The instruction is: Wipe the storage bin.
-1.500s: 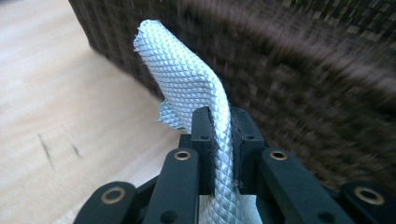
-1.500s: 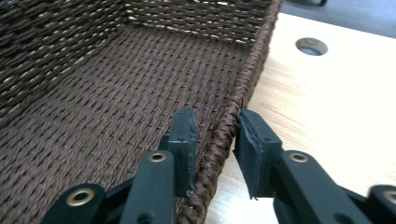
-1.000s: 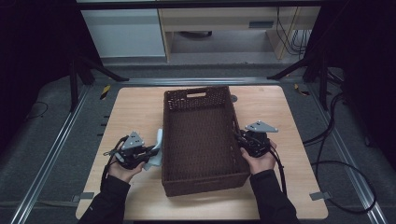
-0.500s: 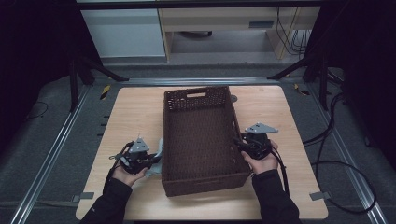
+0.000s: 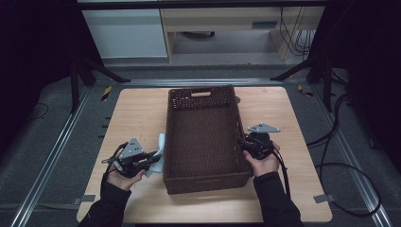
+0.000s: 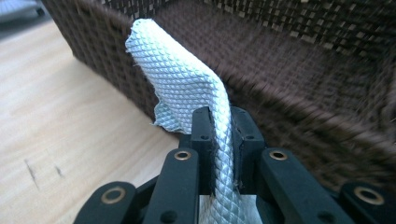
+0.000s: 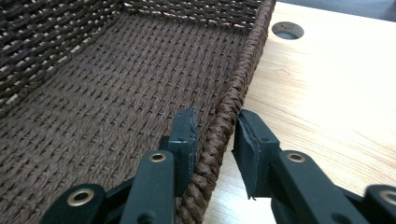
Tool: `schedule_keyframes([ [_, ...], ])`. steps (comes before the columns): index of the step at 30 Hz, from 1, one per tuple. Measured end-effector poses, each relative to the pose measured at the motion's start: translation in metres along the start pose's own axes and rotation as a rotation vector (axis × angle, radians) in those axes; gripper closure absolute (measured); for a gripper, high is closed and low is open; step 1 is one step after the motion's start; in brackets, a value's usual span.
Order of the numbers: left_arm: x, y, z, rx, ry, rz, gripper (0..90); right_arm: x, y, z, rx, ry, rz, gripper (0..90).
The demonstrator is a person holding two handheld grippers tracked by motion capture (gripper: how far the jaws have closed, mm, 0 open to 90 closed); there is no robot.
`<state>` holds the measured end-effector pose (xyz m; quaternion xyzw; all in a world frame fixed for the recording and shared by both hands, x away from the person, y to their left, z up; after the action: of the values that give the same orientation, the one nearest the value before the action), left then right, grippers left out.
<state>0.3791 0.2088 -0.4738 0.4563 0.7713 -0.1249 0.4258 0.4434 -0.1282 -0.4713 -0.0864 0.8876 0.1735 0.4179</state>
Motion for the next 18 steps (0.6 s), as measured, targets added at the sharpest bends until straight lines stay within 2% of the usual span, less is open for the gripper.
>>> schedule_keyframes([
  [1,0.006,0.000,0.005,0.008,0.020,-0.011,80.8,0.000,0.000,0.000,-0.005,-0.005,-0.003,65.6],
  [4,0.018,-0.001,0.014,0.036,0.066,-0.029,80.8,-0.004,-0.001,-0.005,-0.021,-0.039,-0.014,53.3],
  [5,0.023,-0.003,0.019,0.058,0.082,-0.040,80.9,-0.005,-0.001,-0.006,-0.027,-0.045,-0.015,51.3],
  [8,0.032,-0.007,0.023,0.080,0.115,-0.042,80.8,-0.005,0.001,-0.013,-0.045,-0.052,-0.033,49.6],
  [11,0.036,-0.014,0.025,0.088,0.145,-0.024,80.9,-0.002,0.001,-0.014,-0.047,-0.033,-0.048,50.8],
  [14,0.031,-0.017,0.020,0.076,0.124,-0.013,80.8,0.003,0.002,-0.010,-0.044,-0.005,-0.057,56.3],
  [18,0.022,-0.015,0.009,0.053,0.064,-0.016,80.8,0.006,0.001,-0.006,-0.036,0.013,-0.035,66.0],
])
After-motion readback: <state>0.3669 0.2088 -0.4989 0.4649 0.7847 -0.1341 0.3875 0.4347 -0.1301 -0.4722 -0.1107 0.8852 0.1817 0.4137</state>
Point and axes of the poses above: each handheld gripper's, and its own axes: z roughly forward along the jaws, x roughly out of its underside, y roughly to its left, the point moved 7 cm from there along z, roughly forward along the jaws, and after that the axes turned 14 degrees about z, right-handed, at the moved point
